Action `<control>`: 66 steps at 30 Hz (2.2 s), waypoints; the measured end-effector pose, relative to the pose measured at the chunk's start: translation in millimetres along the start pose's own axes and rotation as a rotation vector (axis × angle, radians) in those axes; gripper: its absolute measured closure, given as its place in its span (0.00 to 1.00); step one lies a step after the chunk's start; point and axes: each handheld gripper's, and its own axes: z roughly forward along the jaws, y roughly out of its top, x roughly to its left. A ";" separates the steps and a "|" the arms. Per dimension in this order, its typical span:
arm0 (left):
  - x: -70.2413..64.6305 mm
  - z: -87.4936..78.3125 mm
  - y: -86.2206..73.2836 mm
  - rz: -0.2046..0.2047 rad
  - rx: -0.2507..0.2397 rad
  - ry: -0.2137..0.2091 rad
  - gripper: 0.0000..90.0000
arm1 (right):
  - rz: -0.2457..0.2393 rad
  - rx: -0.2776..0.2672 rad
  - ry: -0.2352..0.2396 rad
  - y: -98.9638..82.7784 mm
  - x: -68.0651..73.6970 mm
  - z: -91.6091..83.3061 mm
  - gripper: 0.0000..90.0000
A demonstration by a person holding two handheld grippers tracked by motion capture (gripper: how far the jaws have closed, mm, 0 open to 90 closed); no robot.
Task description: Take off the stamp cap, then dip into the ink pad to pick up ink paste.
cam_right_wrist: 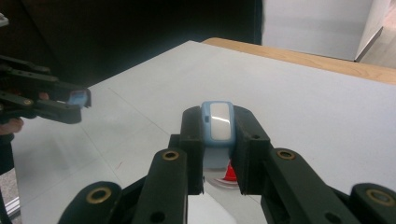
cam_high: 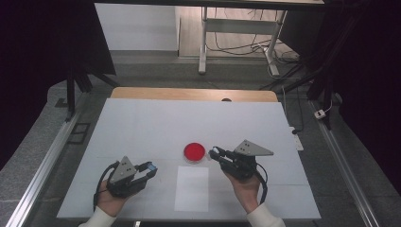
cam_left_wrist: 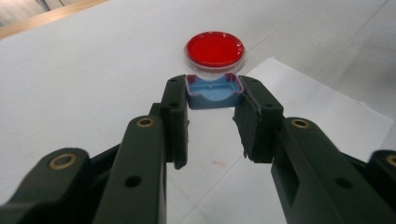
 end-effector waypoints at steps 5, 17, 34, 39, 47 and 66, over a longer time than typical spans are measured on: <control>6.4 -10.1 -7.4 -0.024 0.001 0.015 0.73 | 0.001 0.004 -0.001 -0.4 -0.2 0.5 0.84; 18.4 -28.3 -27.3 -0.074 0.015 0.044 0.73 | -0.006 0.002 -0.005 -1.6 -3.4 0.6 0.84; 24.9 -31.8 -35.6 -0.100 0.027 0.051 0.72 | -0.028 0.009 0.000 -2.4 -3.3 3.3 0.84; 25.0 -31.0 -35.6 -0.099 0.029 0.050 0.73 | -0.031 0.013 -0.002 -2.4 -3.9 4.4 0.84; 25.3 -30.3 -36.0 -0.096 0.034 0.048 0.73 | -0.059 0.024 -0.006 2.7 -5.2 10.5 0.84; 25.1 -31.3 -36.3 -0.098 0.035 0.053 0.73 | -0.070 0.063 -0.002 13.1 -14.7 29.2 0.84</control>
